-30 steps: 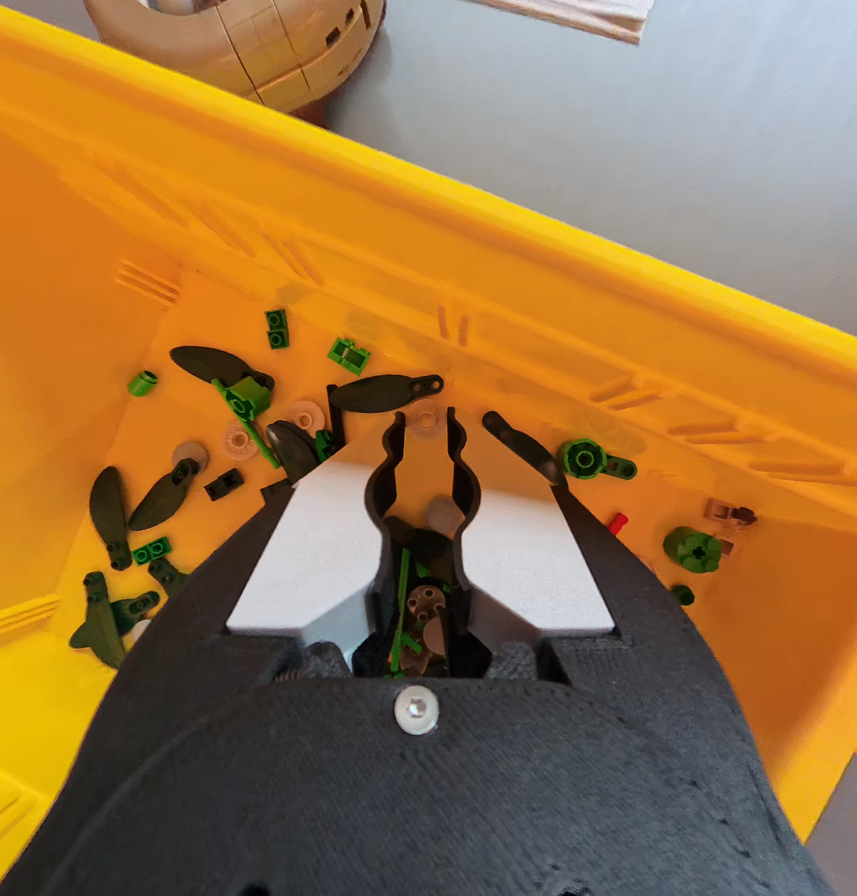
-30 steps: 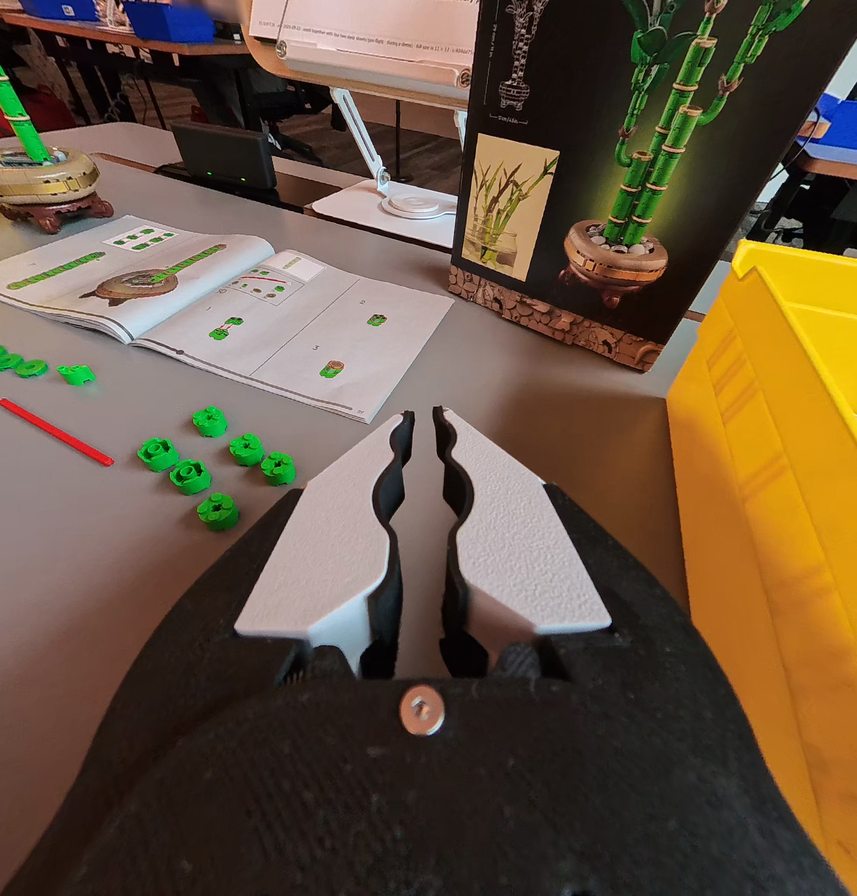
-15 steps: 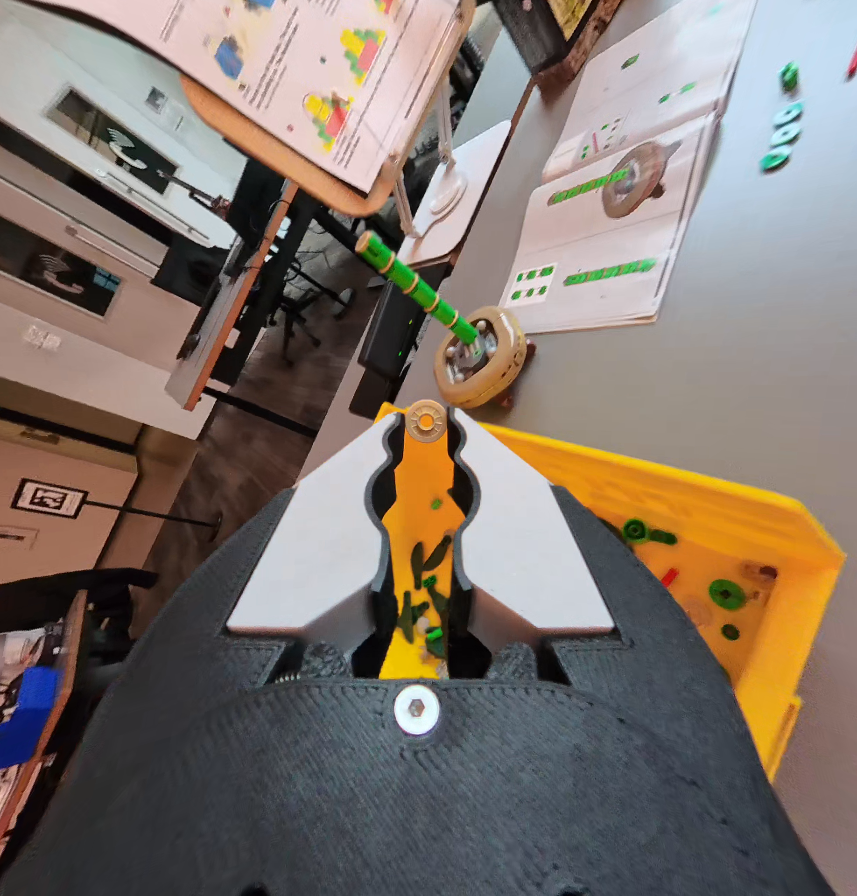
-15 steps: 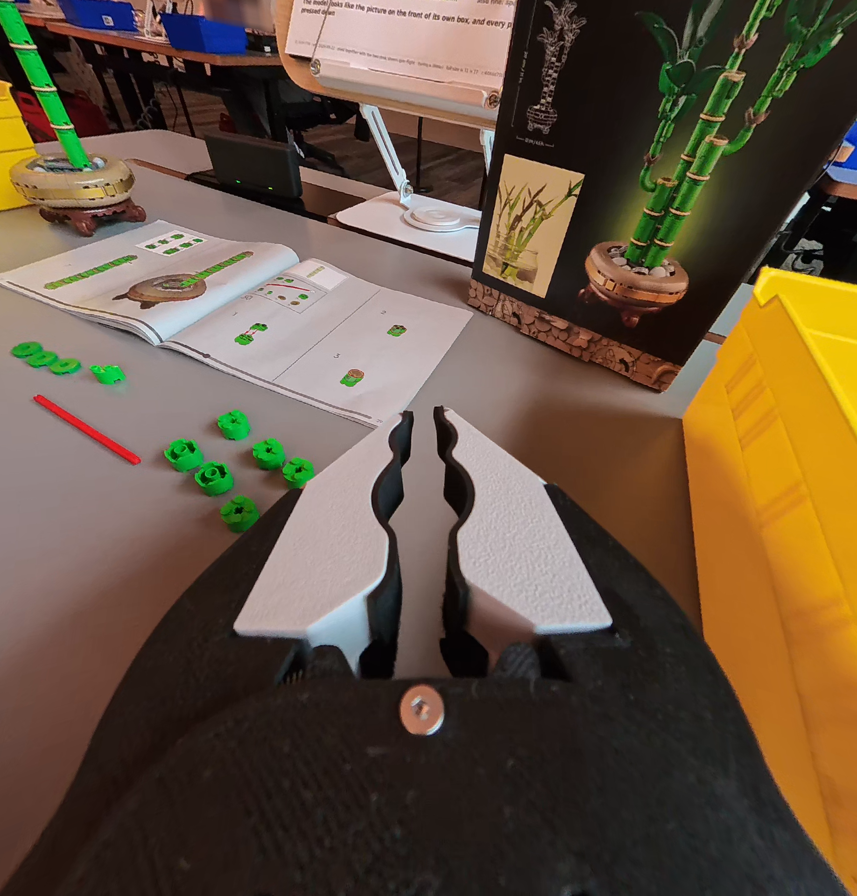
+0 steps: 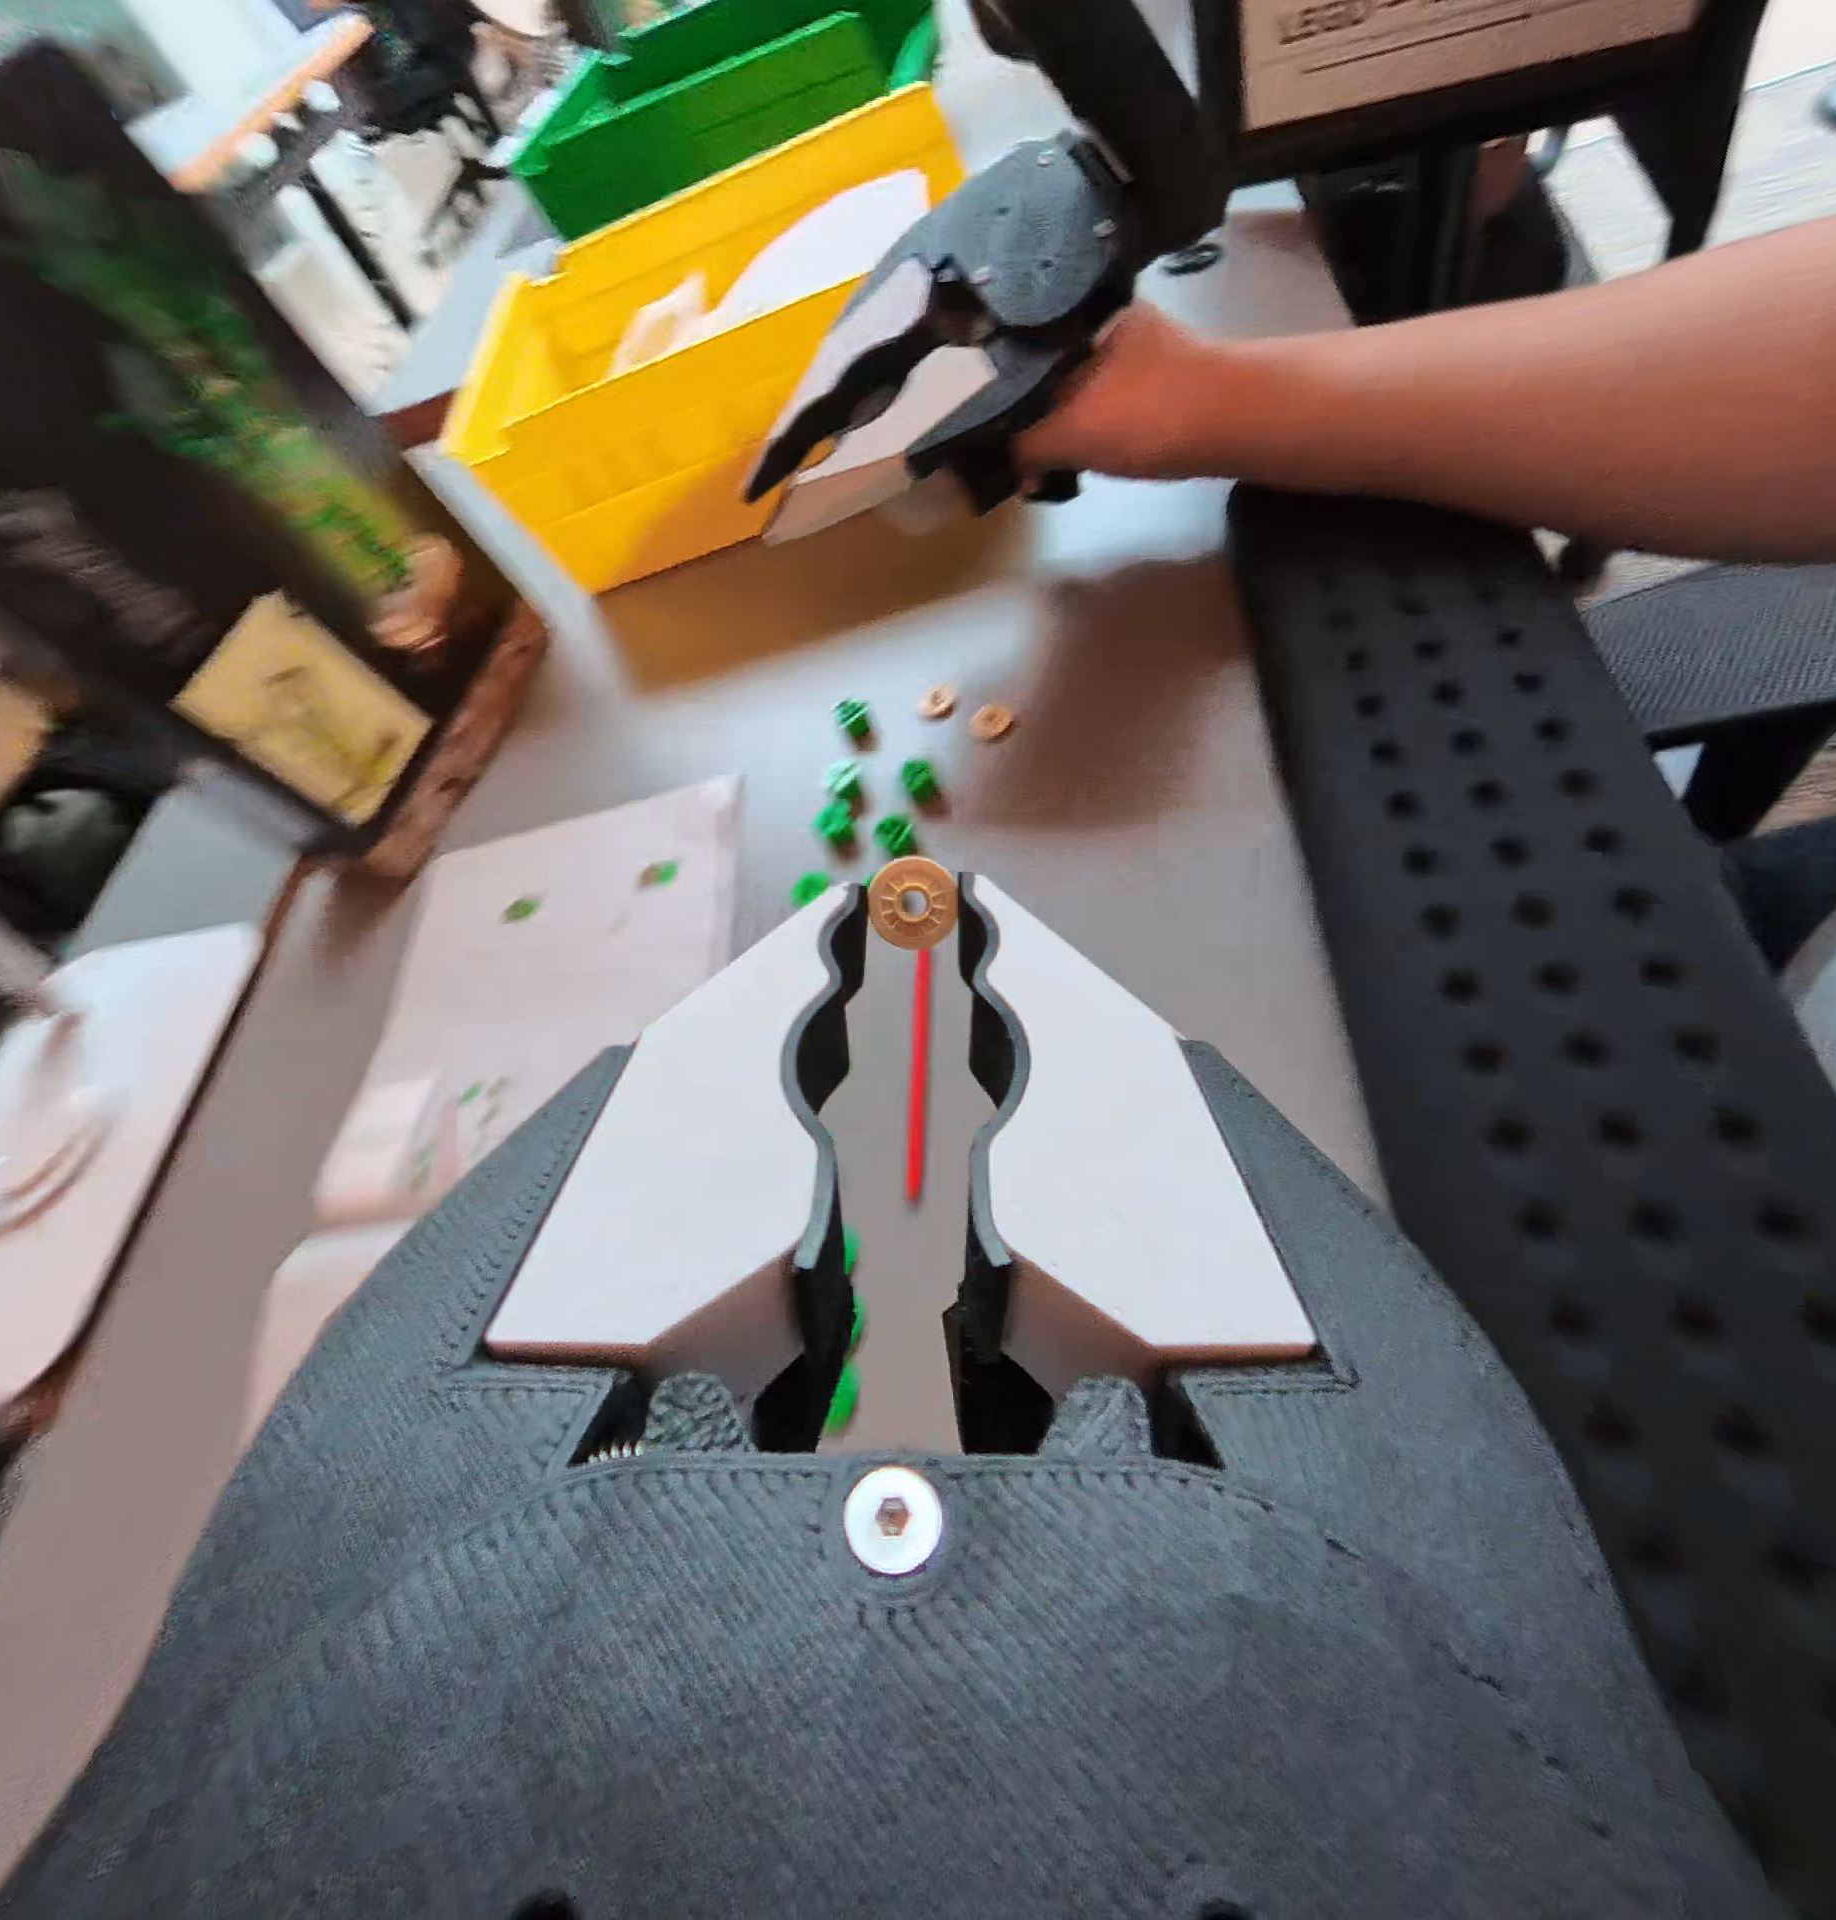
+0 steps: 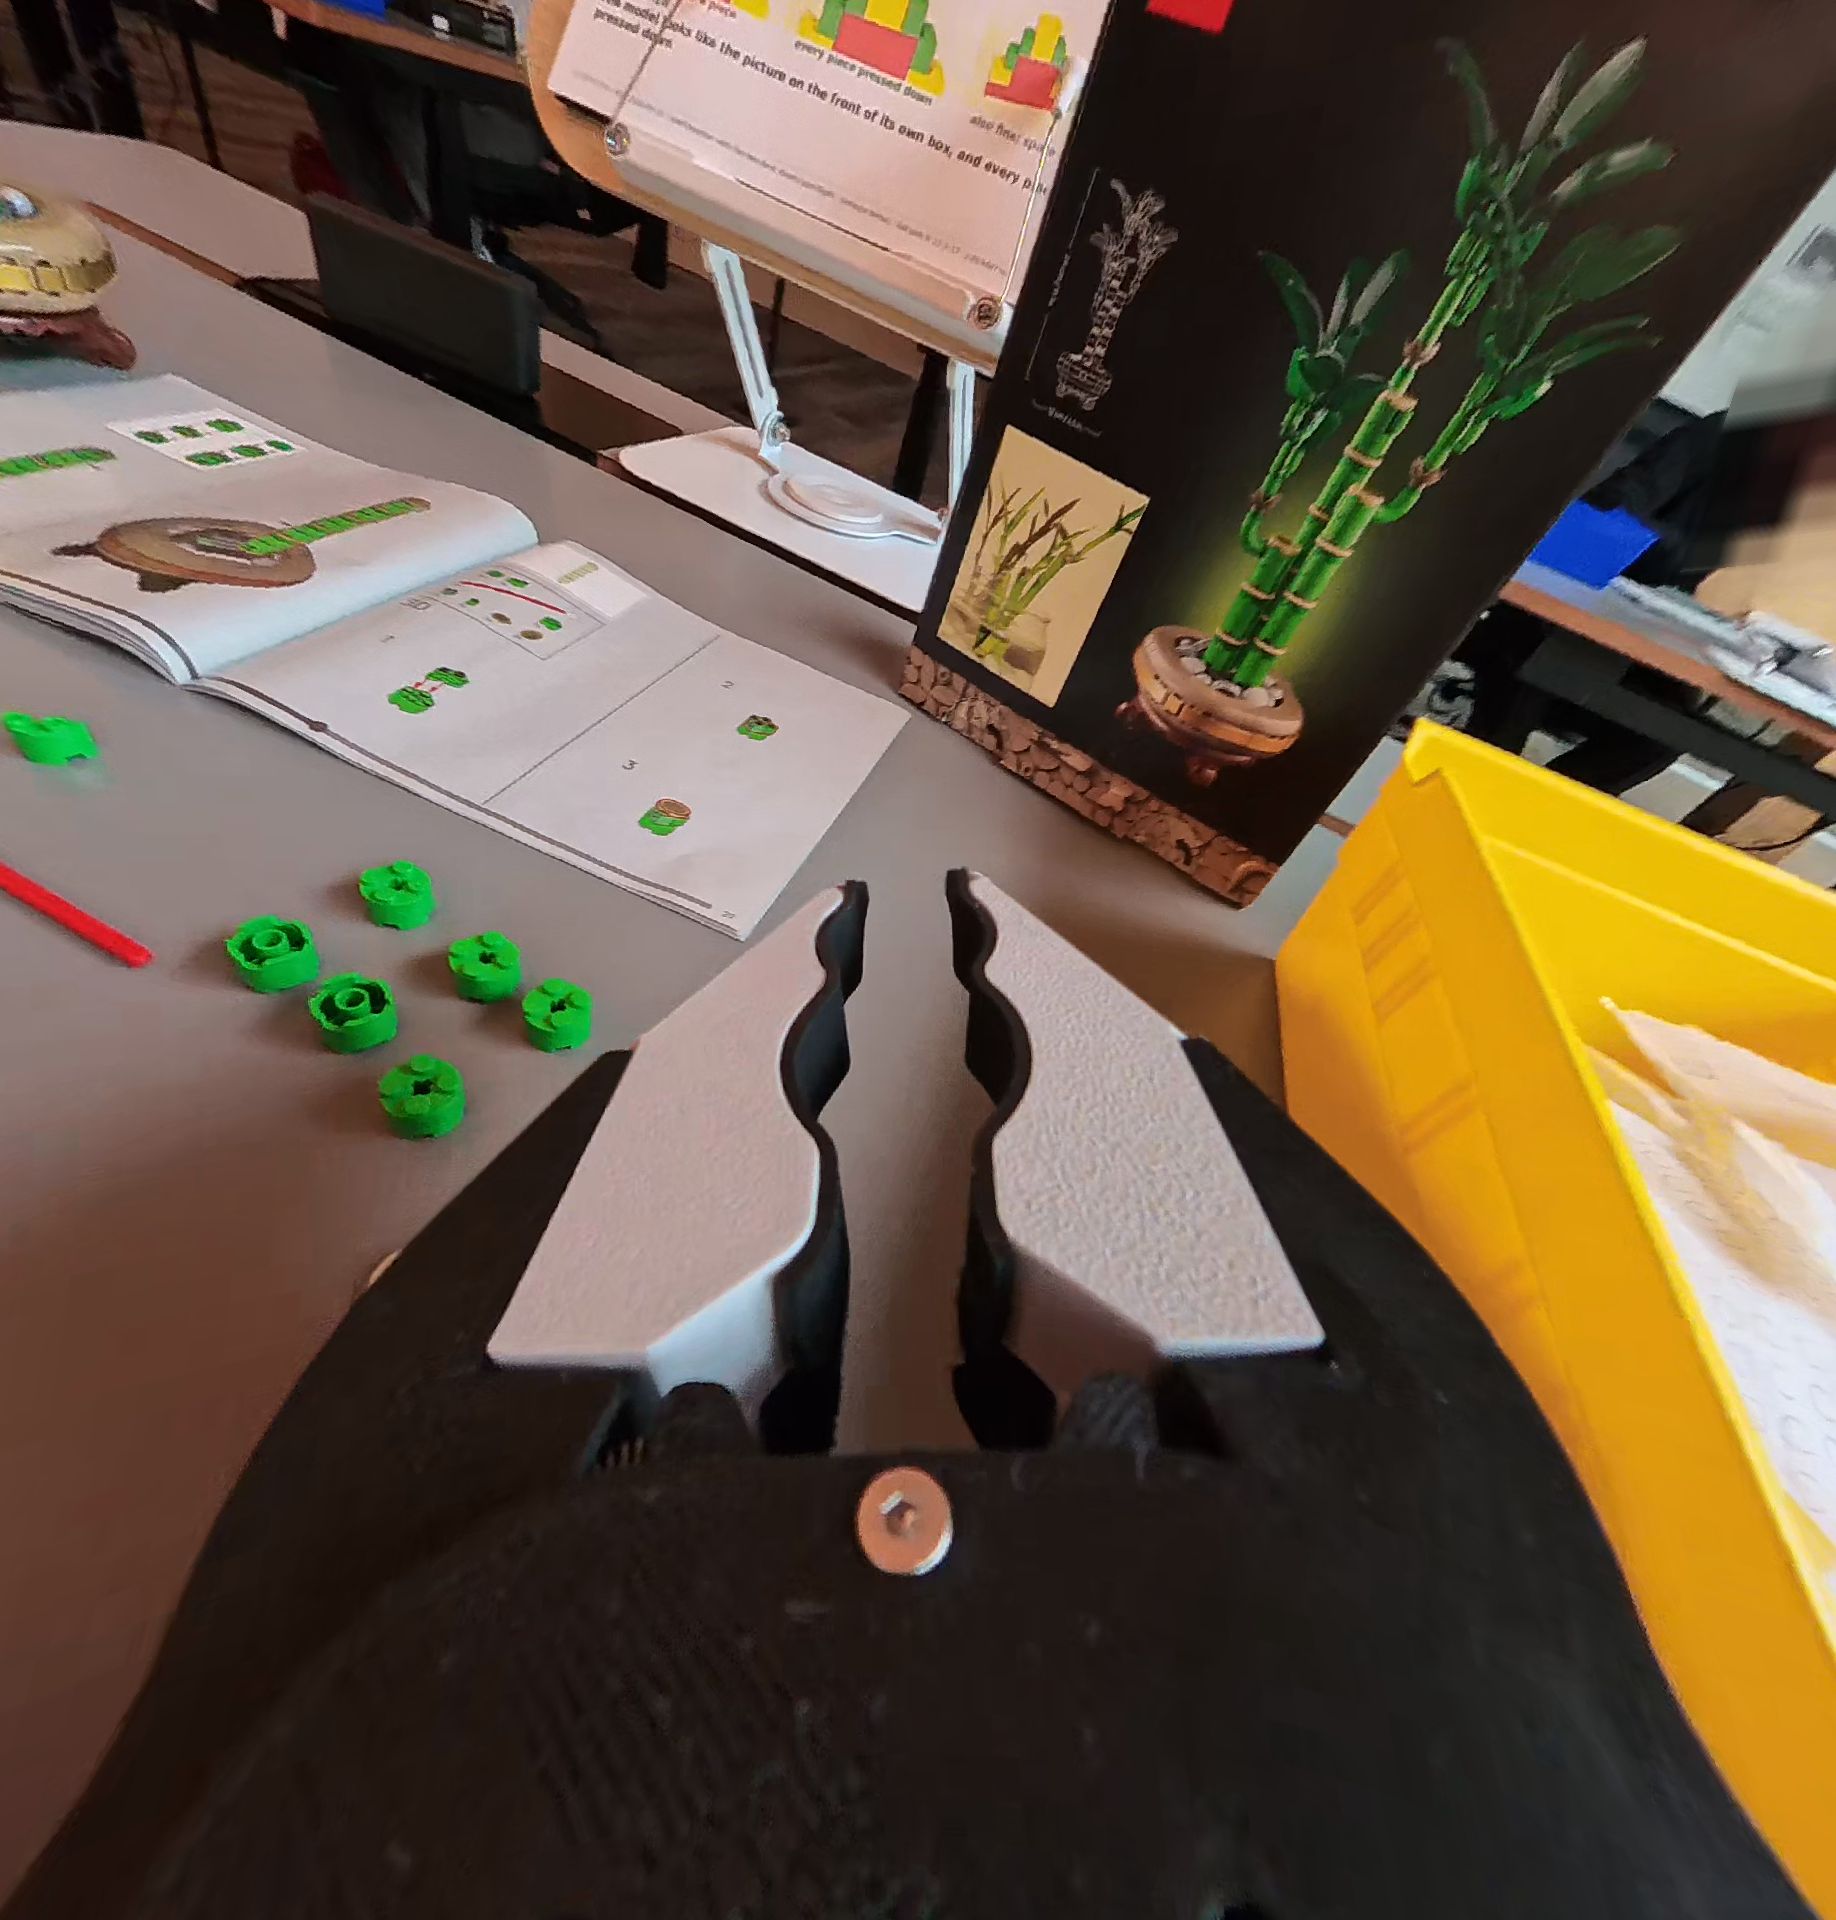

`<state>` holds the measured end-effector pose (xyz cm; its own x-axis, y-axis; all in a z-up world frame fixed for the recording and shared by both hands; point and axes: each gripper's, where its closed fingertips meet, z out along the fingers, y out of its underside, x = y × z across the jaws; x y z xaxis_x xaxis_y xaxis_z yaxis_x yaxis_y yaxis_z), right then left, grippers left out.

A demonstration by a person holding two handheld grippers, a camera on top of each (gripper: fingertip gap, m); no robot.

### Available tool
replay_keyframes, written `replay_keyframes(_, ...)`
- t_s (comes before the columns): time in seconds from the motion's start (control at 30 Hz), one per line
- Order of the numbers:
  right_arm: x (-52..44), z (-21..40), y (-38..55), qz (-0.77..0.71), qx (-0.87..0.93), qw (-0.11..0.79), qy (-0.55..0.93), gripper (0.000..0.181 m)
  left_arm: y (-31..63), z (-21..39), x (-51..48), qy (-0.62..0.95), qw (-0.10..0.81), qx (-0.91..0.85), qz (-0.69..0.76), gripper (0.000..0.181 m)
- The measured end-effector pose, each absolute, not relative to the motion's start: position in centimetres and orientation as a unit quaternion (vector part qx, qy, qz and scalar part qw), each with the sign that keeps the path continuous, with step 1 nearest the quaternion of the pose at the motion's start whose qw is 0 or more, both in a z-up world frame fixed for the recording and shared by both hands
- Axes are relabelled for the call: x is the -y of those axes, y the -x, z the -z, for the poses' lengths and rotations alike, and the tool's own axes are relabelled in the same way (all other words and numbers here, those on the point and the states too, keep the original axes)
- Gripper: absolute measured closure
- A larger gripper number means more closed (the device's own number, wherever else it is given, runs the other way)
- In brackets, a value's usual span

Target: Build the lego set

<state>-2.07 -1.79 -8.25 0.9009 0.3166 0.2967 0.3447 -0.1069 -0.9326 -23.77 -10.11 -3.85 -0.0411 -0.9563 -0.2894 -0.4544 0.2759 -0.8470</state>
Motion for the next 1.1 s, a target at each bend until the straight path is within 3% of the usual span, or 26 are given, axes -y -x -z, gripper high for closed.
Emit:
replay_keyframes(0.13,1.9,7.5,1.4,0.029,0.207,0.644,0.736,0.165,14.9,8.4,10.9,0.519,0.378,-0.716,0.273,0.165)
replay_keyframes(0.33,2.0,6.3,0.2,0.029,0.173,0.663,0.728,0.16,8.7,13.2,8.5,0.548,0.306,-0.746,0.222,0.165)
replay_keyframes(0.6,3.0,4.1,0.2,-0.01,0.152,0.696,0.701,0.16,6.7,16.0,7.4,0.576,0.224,-0.761,0.197,0.165)
replay_keyframes(0.93,4.1,2.2,0.1,-0.072,0.128,0.726,0.671,0.158,7.0,17.3,7.5,0.578,0.185,-0.776,0.171,0.165)
replay_keyframes(1.1,4.5,2.0,-0.2,-0.074,0.125,0.732,0.666,0.157,7.0,15.7,6.7,0.596,0.203,-0.752,0.193,0.151)
